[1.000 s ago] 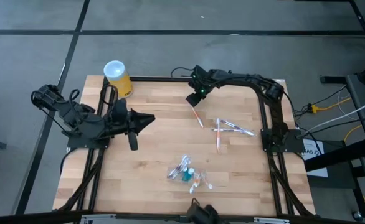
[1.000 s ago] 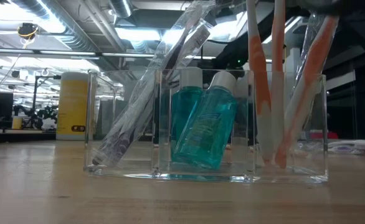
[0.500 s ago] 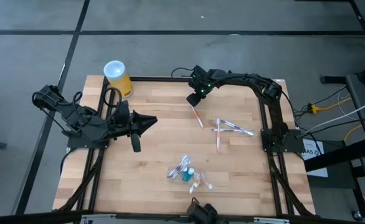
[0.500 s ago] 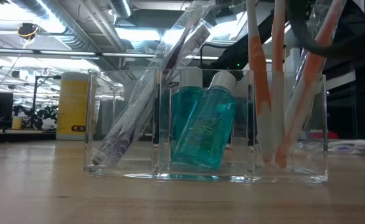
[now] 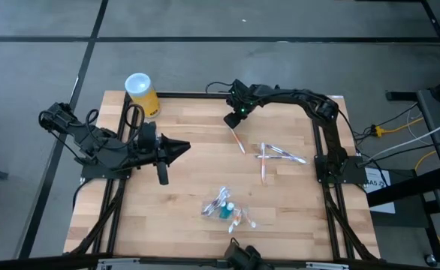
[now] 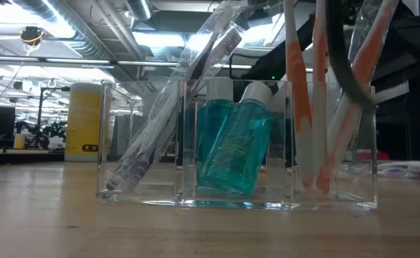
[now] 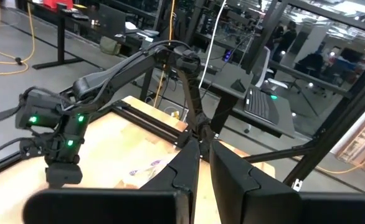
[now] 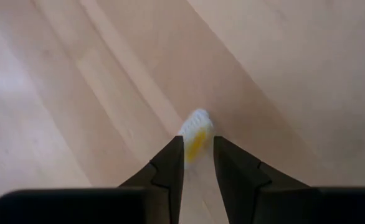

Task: Pick & Place toothbrushing station
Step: Put the orange toothbrush into the right section of the transparent organizer

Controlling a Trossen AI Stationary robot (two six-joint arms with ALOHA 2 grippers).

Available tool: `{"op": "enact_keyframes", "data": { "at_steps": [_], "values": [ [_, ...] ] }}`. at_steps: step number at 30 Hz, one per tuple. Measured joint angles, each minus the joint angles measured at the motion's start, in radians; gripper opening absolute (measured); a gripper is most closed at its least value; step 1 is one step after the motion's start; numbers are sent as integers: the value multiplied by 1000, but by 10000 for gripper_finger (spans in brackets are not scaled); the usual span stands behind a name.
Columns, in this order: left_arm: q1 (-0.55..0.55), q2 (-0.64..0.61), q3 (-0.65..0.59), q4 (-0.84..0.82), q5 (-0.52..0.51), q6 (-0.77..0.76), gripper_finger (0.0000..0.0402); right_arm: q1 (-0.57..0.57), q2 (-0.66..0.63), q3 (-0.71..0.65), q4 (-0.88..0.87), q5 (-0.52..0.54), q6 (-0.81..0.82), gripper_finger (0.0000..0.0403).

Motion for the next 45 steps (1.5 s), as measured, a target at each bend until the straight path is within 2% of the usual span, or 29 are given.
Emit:
{"op": "enact_keyframes", "data": {
  "at_steps": [11, 16, 20, 23, 25, 28, 30, 33, 38, 41, 45],
  "values": [
    [0, 0, 0, 7, 19, 0, 33, 4, 32, 0, 17, -14, 13, 83],
    [0, 0, 0, 8, 26, 7, 33, 9, 33, 0, 19, -22, -12, 14],
    [0, 0, 0, 7, 37, 18, 33, 19, 21, -2, 8, -38, -16, 4],
    [-18, 0, 0, 7, 32, 38, 33, 57, -63, -5, 4, -34, -36, 3],
    [-49, -1, 0, 0, -22, 56, 33, 96, -164, -3, 10, -18, -57, 2],
    [-116, -8, 0, -14, -134, 85, 33, 182, -334, -19, 46, 86, -72, 2],
    [-165, -16, 0, -28, -212, 92, 33, 246, -474, -61, 132, 150, -43, 1],
    [-245, -24, 0, -61, -331, 91, 33, 357, -686, -184, 351, 223, 35, 1],
    [-348, -26, 0, -107, -502, 74, 33, 613, -922, -520, 784, 436, 171, 1],
    [-365, -26, 0, -162, -525, 13, 33, 765, -957, -692, 1038, 585, 210, 1],
    [-367, -26, 0, -244, -513, -93, 33, 909, -918, -827, 1245, 742, 235, 0]
  ]
}}
